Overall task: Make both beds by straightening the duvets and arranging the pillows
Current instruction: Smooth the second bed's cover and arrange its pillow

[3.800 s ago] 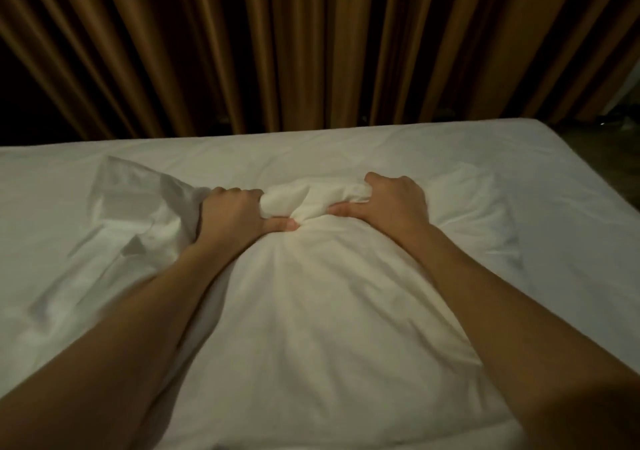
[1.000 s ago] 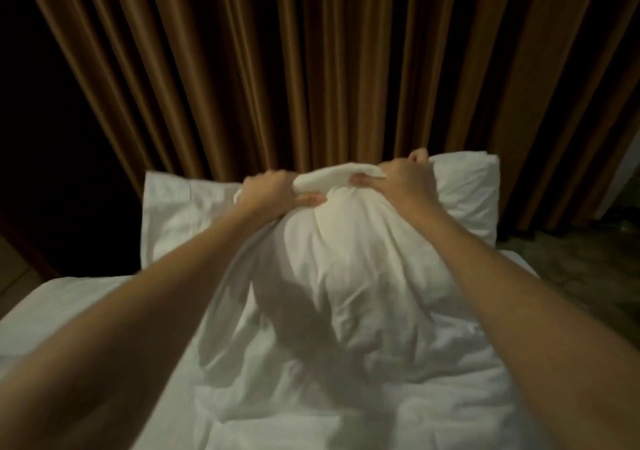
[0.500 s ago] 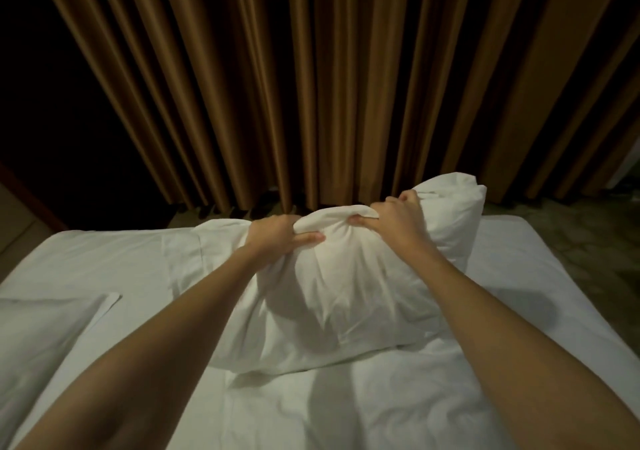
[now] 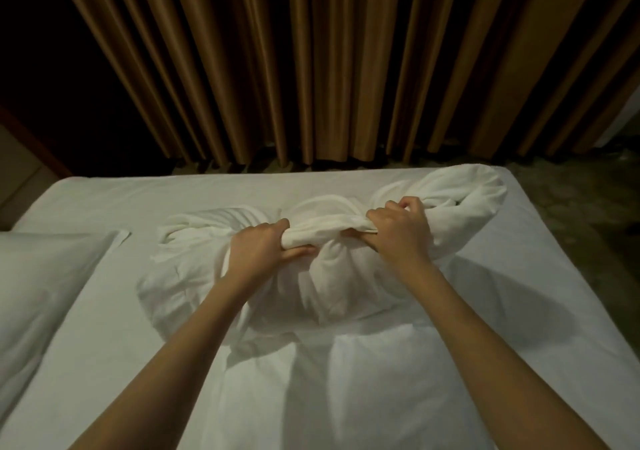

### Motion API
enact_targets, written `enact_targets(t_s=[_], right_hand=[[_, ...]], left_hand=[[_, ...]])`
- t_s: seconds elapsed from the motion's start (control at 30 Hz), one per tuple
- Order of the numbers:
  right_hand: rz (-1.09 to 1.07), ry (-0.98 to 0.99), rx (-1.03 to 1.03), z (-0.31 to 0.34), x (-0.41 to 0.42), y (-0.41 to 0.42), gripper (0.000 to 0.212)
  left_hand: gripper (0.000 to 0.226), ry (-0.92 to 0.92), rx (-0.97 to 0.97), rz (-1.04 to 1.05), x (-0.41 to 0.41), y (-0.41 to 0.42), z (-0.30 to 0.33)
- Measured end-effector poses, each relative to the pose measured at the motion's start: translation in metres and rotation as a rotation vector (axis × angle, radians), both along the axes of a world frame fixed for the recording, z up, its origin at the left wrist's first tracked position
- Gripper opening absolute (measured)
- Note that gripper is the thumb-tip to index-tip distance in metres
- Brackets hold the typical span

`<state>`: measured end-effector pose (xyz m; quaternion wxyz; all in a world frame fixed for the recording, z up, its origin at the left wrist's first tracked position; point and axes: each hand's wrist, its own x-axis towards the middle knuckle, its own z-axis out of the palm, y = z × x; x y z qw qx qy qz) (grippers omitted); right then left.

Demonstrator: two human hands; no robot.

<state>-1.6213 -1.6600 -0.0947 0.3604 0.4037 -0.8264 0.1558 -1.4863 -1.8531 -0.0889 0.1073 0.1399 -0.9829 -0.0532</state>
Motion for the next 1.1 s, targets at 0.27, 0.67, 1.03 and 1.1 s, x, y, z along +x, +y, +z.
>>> enact_targets(t_s=[0.27,0.67,1.03,1.1], right_hand=[[0.112,0.001,0.043,-0.022,0.065,0.049,0.068],[0.042,-0.468,0.451,0.064,0.022,0.057,0.078],[-0.04,-0.421,0.148,0.15,0.013,0.081,0.071],[-0.017,-0.425,0.184,0.141,0.029,0.095,0.077]], left_hand=[[0.095,0.043,0.051,0.021,0.069,0.045,-0.022],[0.052,-0.05,0.047,-0.006,0.02,0.054,0.059],[0.064,0.09,-0.006,-0.09,0.005,0.066,0.176],[0.063,0.075,-0.02,-0.094,0.025,0.082,0.164]])
